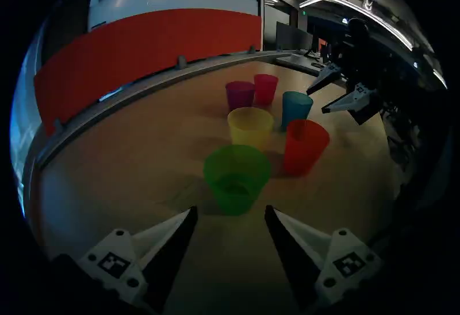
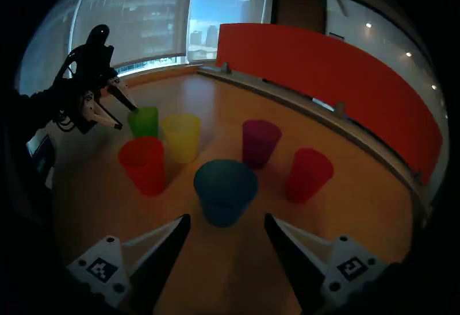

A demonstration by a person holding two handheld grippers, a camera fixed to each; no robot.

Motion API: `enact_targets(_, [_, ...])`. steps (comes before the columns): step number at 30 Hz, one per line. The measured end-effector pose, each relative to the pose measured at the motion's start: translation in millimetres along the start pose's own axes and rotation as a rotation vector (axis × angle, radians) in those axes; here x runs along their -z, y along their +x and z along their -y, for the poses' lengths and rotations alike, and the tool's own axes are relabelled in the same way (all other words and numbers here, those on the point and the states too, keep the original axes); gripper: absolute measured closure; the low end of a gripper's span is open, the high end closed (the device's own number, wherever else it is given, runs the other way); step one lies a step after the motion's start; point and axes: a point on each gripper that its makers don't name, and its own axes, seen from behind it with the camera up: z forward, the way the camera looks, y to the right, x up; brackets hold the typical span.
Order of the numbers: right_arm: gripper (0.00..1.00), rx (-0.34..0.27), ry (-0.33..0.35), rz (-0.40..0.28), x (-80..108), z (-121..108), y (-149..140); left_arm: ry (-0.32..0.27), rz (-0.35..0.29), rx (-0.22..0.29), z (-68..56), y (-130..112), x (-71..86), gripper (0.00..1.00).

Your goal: Pour water

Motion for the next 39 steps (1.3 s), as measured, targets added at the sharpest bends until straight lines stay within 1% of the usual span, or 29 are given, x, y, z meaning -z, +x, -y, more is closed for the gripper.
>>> enact_targets(6, [0.0,-0.016,-0.018,-0.02,11.0,0,0,0.007,-0.009,0.005,-4.4,1,8.7,0.14])
enact_targets(12, [0.0,-0.044,-0.035,-0.043,19.5,1,5,0.049,-0.024,0.013,1.1,3,17.2,0.14])
enact_targets(15, [0.0,-0.07,-0.053,-0.061,24.1,1,9,0.073,-0.048,0.023,5.0,8,23.9,0.14])
enact_targets(18, [0.01,-0.1,-0.074,-0.088,29.9,-1,16,0.107,-0.08,0.037,11.8,16,32.6,0.14])
enact_targets(24, [0.0,-0.141,-0.142,-0.144,42.5,-13,28,0.214,-0.163,0.045,31.5,34,55.2,0.14])
enact_targets(27, [0.0,-0.148,-0.184,-0.173,49.4,-20,35,0.273,-0.213,0.044,40.7,44,67.4,0.14])
enact_targets(33, [0.0,-0.138,-0.265,-0.23,60.9,-31,48,0.352,-0.286,0.055,49.4,57,84.5,0.14])
enact_targets(36, [0.01,-0.141,-0.309,-0.271,68.4,-38,56,0.391,-0.334,0.07,53.3,67,92.1,0.14])
enact_targets(39, [0.0,-0.15,-0.37,-0.319,76.7,-48,63,0.423,-0.393,0.083,53.6,77,99.4,0.14])
